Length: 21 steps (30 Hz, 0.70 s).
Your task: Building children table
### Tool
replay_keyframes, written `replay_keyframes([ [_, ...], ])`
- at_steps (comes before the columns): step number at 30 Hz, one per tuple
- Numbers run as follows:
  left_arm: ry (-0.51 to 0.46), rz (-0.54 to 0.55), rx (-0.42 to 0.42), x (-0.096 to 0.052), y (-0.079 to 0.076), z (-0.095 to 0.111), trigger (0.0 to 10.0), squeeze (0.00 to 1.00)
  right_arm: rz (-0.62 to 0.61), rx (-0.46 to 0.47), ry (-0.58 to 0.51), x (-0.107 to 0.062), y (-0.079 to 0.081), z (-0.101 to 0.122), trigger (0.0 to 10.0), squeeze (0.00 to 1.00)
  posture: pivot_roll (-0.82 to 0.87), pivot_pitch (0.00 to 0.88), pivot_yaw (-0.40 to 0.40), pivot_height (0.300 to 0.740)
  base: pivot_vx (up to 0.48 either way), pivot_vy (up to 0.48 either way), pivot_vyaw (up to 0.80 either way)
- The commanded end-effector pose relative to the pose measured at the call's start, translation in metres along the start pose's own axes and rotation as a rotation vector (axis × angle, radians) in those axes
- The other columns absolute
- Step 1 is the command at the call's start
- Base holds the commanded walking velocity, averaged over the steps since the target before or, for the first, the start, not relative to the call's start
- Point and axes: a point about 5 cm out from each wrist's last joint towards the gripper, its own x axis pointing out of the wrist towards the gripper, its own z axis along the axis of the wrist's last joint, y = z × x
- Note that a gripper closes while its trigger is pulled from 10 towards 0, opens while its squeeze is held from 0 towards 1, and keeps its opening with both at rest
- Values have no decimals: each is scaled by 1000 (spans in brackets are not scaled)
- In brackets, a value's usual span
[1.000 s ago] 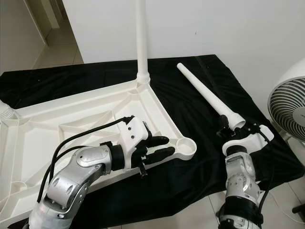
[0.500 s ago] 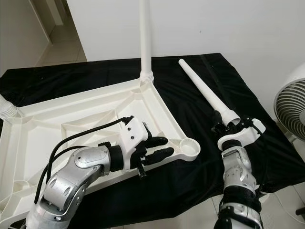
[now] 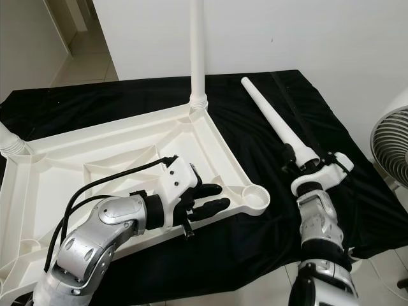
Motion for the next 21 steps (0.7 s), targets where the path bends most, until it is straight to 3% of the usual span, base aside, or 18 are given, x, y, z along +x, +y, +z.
replay_keyframes([
  [1,-12,80,11,-1,4,5,10000,0,15,-23,64,3,-1,-8,2157,0,115,122,86,740,0,0,0],
  [2,-15,81,12,0,4,5,10000,0,13,-32,75,6,-2,-8,0,0,115,122,86,740,0,0,0],
  [11,-12,81,15,0,5,5,10000,0,31,-29,56,12,0,-2,0,0,108,115,86,740,0,0,0],
  [15,-10,102,-1,0,8,2,10000,0,31,-42,-18,12,3,5,0,0,92,107,75,740,0,0,0],
  [18,-39,124,-40,4,12,2,10000,0,10,-80,-131,8,4,18,0,0,72,104,62,740,0,0,0],
  [21,-48,126,-43,5,12,3,10000,0,25,-80,-163,6,6,22,0,0,66,103,57,740,0,0,0],
])
